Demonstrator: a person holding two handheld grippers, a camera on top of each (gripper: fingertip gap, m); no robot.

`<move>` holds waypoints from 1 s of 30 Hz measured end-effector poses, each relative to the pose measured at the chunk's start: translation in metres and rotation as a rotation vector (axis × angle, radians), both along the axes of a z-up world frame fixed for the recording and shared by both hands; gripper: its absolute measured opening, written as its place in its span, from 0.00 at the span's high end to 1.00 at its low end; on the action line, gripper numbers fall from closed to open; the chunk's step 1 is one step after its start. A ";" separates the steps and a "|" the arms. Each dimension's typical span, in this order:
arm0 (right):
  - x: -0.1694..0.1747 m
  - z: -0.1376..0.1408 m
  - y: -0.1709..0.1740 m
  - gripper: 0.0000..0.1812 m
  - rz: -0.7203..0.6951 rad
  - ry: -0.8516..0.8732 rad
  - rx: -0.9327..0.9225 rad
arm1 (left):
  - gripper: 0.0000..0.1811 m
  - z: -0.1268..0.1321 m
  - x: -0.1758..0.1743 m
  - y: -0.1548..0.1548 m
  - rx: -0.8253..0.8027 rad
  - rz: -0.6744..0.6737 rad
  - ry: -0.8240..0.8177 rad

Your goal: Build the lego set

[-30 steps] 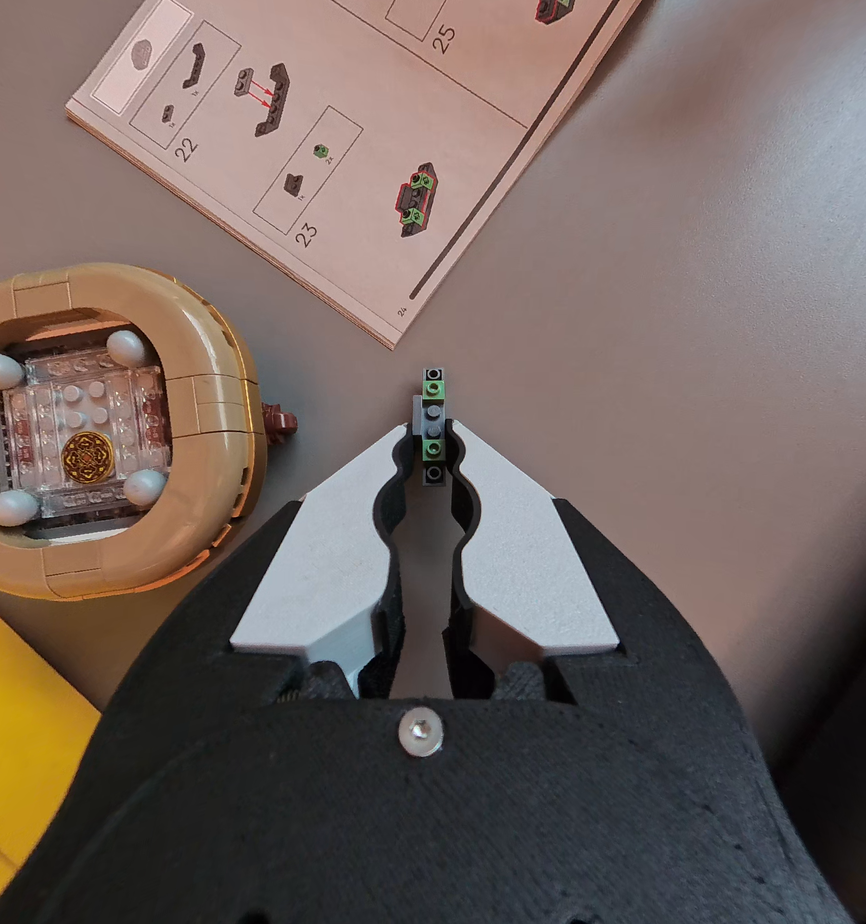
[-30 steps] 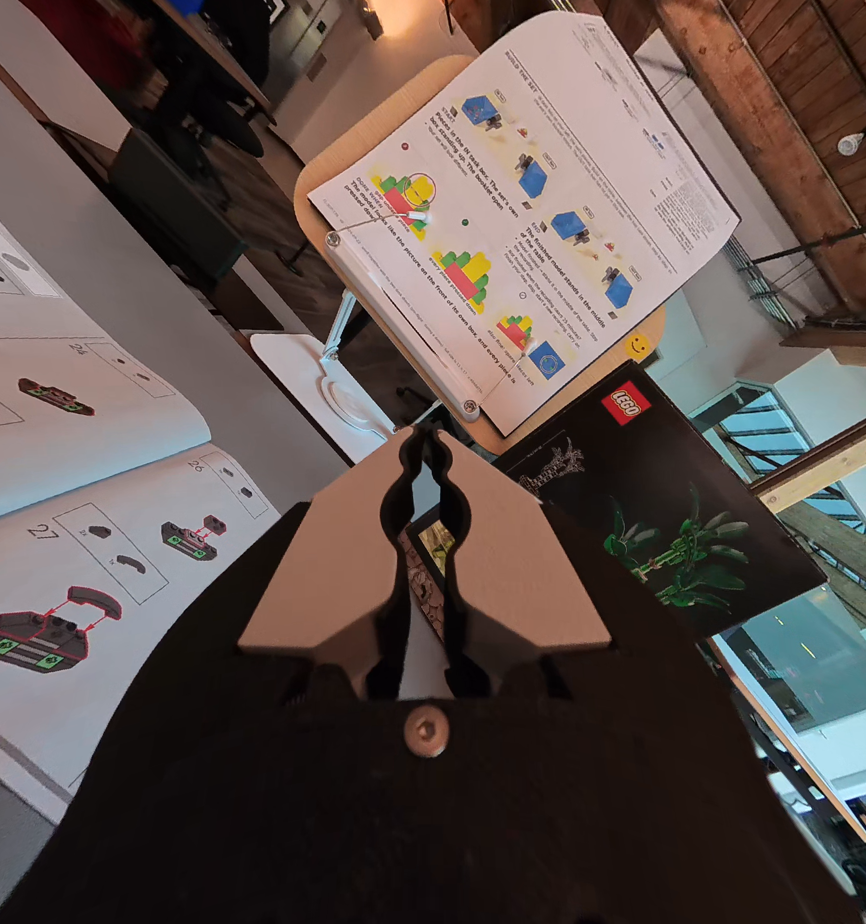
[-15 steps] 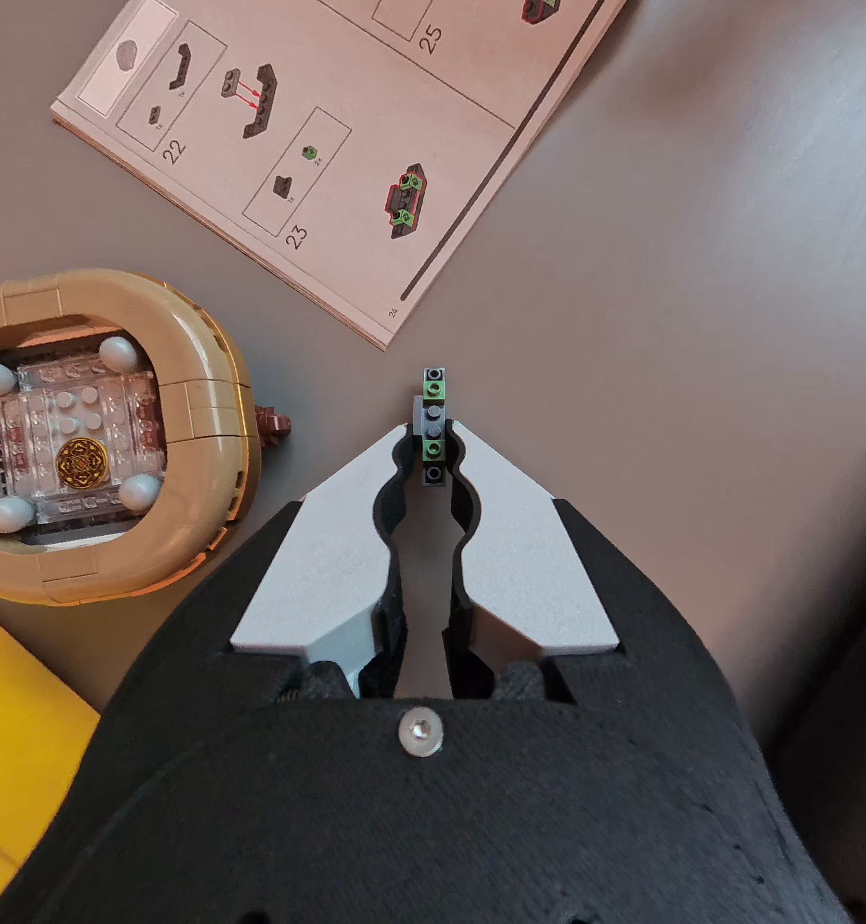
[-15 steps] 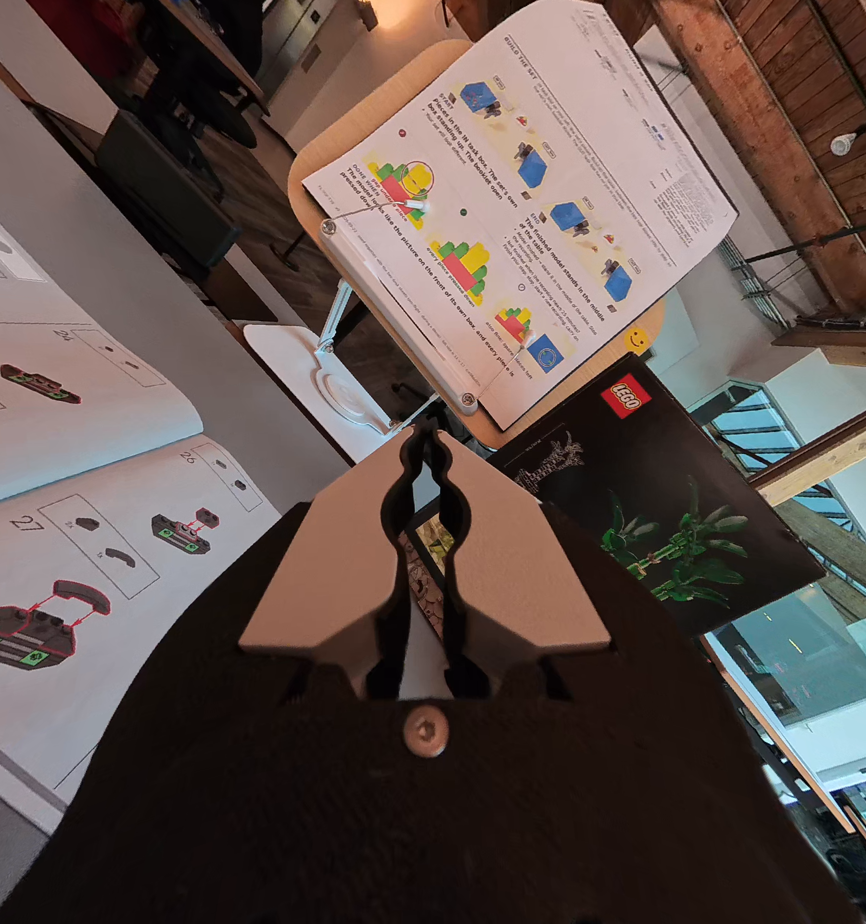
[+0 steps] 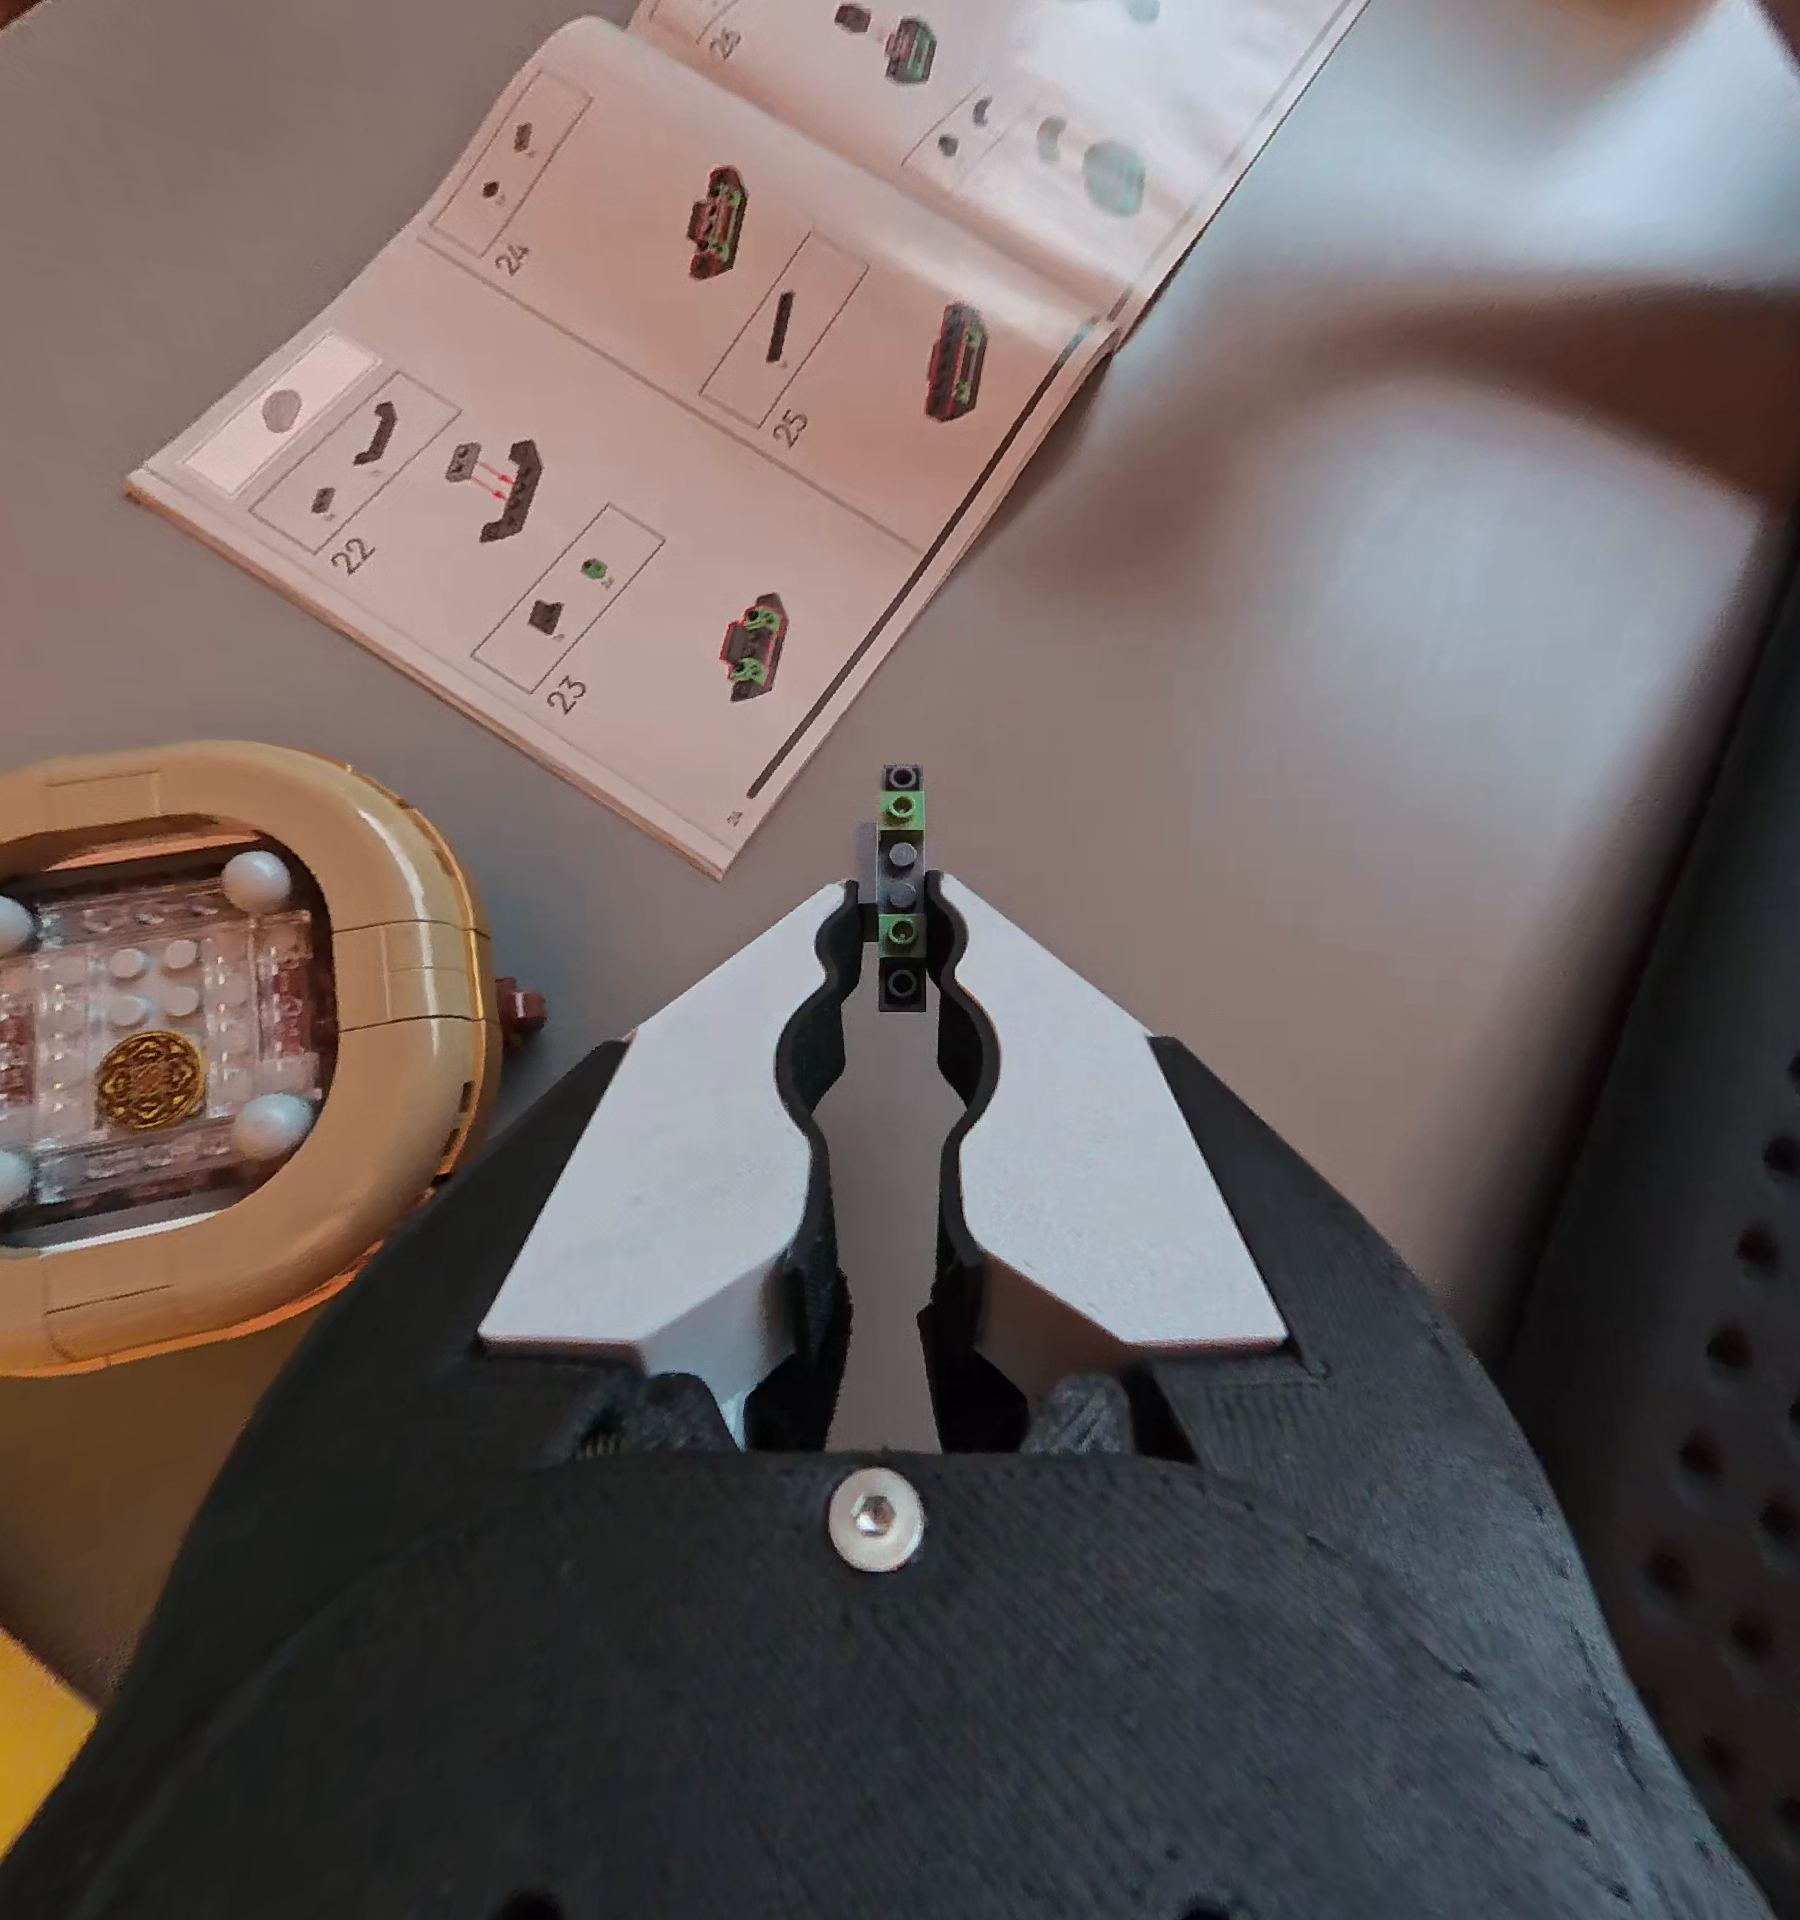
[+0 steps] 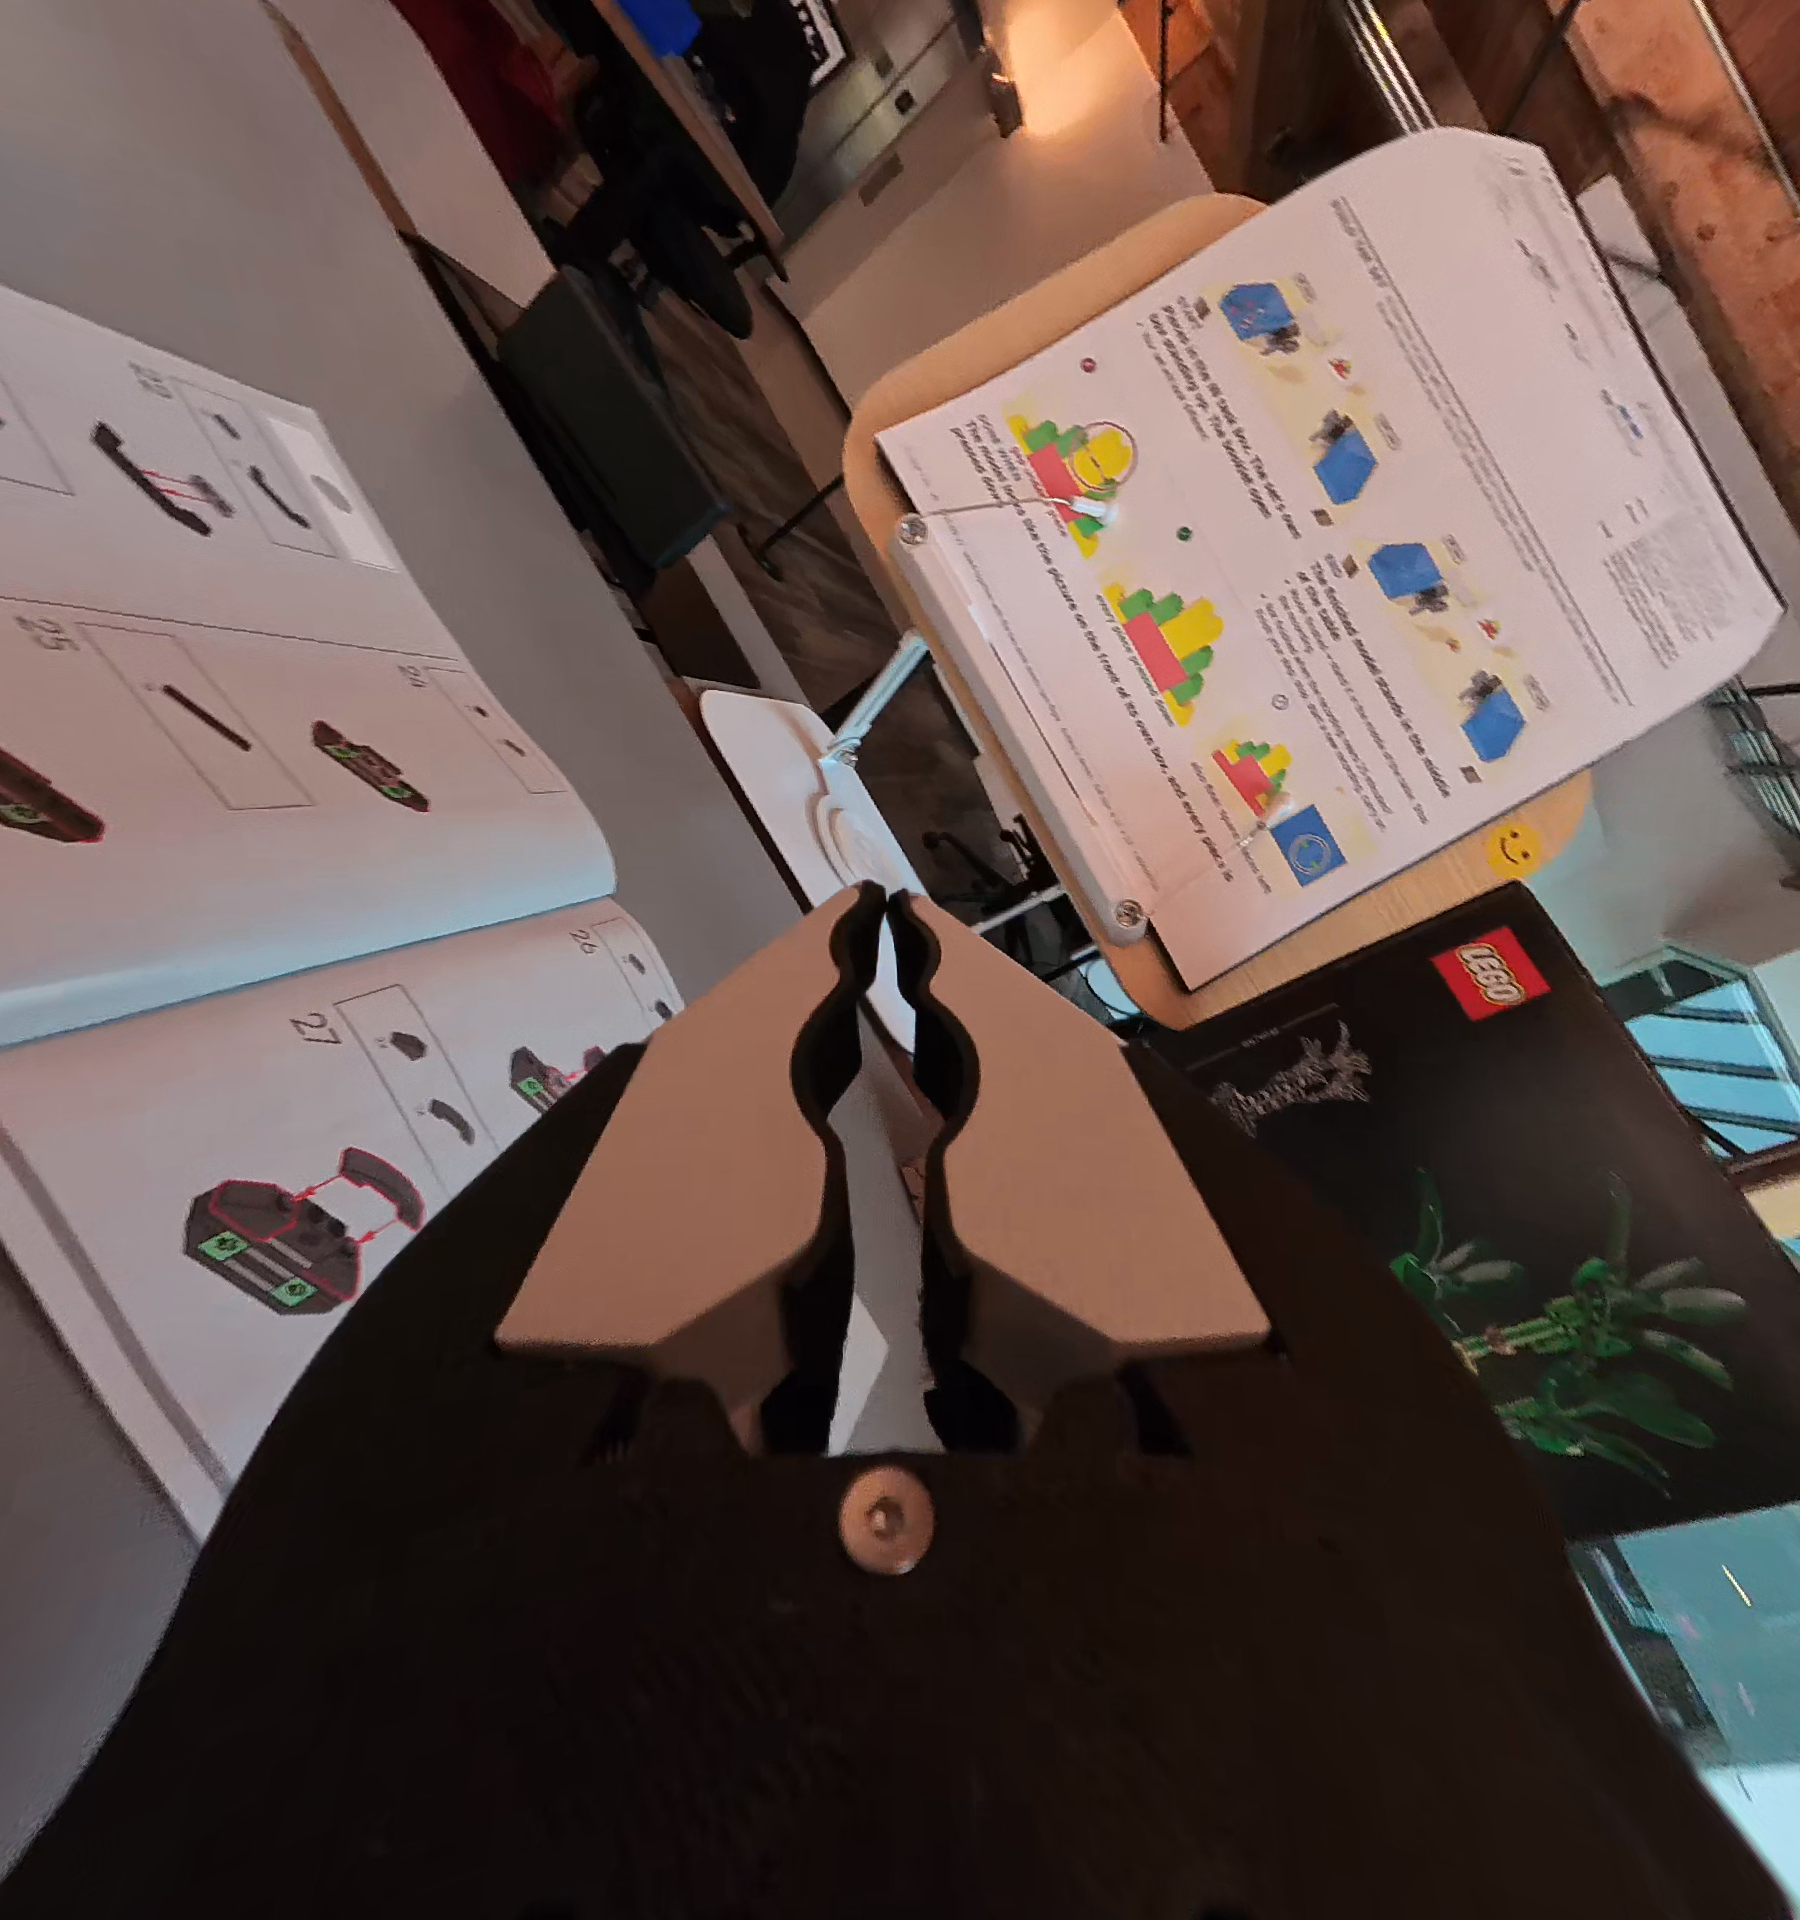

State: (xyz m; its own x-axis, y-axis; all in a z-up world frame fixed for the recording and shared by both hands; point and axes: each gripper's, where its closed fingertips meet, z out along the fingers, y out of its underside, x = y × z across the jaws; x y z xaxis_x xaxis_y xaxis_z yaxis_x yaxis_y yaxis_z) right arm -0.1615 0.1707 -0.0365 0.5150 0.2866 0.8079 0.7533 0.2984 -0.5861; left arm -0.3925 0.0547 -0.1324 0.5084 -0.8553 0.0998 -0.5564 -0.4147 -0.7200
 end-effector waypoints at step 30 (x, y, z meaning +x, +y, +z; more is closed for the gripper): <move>-0.093 -0.042 -0.054 0.97 0.318 -0.242 -0.106 | 0.95 0.070 0.017 0.013 -0.246 0.130 -0.616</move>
State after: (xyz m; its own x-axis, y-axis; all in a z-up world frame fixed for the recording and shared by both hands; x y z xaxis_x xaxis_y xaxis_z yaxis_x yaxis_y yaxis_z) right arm -0.2544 0.1166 -0.0790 0.1865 0.4885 0.8524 0.7532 0.4860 -0.4433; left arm -0.3759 0.0679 -0.0625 0.3933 -0.7063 0.5886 -0.0089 -0.6431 -0.7657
